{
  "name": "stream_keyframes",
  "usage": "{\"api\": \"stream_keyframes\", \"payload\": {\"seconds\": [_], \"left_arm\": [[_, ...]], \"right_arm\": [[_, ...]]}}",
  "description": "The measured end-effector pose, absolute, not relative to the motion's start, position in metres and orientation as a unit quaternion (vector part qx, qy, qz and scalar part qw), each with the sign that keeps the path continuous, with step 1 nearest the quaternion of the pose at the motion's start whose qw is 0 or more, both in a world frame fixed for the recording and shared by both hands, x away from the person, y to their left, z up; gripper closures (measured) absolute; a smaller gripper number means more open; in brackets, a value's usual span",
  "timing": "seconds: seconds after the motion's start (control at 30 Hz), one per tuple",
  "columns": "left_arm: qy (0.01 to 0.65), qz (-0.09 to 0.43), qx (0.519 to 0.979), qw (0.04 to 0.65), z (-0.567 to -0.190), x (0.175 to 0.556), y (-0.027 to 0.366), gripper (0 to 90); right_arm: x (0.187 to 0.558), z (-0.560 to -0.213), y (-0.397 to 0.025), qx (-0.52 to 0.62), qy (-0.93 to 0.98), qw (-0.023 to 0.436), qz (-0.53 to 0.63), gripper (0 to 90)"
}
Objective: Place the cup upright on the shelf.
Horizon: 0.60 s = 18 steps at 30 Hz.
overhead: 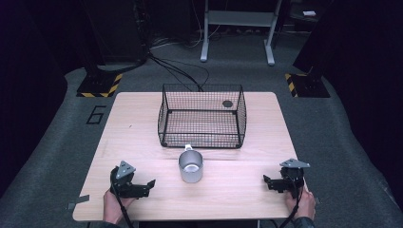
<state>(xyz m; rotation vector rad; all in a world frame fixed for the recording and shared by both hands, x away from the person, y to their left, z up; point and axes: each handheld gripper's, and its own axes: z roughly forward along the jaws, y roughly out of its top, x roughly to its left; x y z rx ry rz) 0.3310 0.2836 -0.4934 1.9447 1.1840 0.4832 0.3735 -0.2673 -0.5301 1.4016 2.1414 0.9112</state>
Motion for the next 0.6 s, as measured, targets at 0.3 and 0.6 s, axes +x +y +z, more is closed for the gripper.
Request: {"api": "stream_keyframes", "payload": {"seconds": [0.3,0.6], "left_arm": [[0.447,0.183,0.771,0.415,-0.480,0.329,0.264,0.0],[0.415,0.182,0.782,0.429,-0.468,0.330,0.241,0.0]], "right_arm": [[0.374,-0.530,-0.268,0.502,0.770,0.213,0.330,0.0],[0.374,-0.530,-0.267,0.503,0.771,0.213,0.328,0.0]]}}
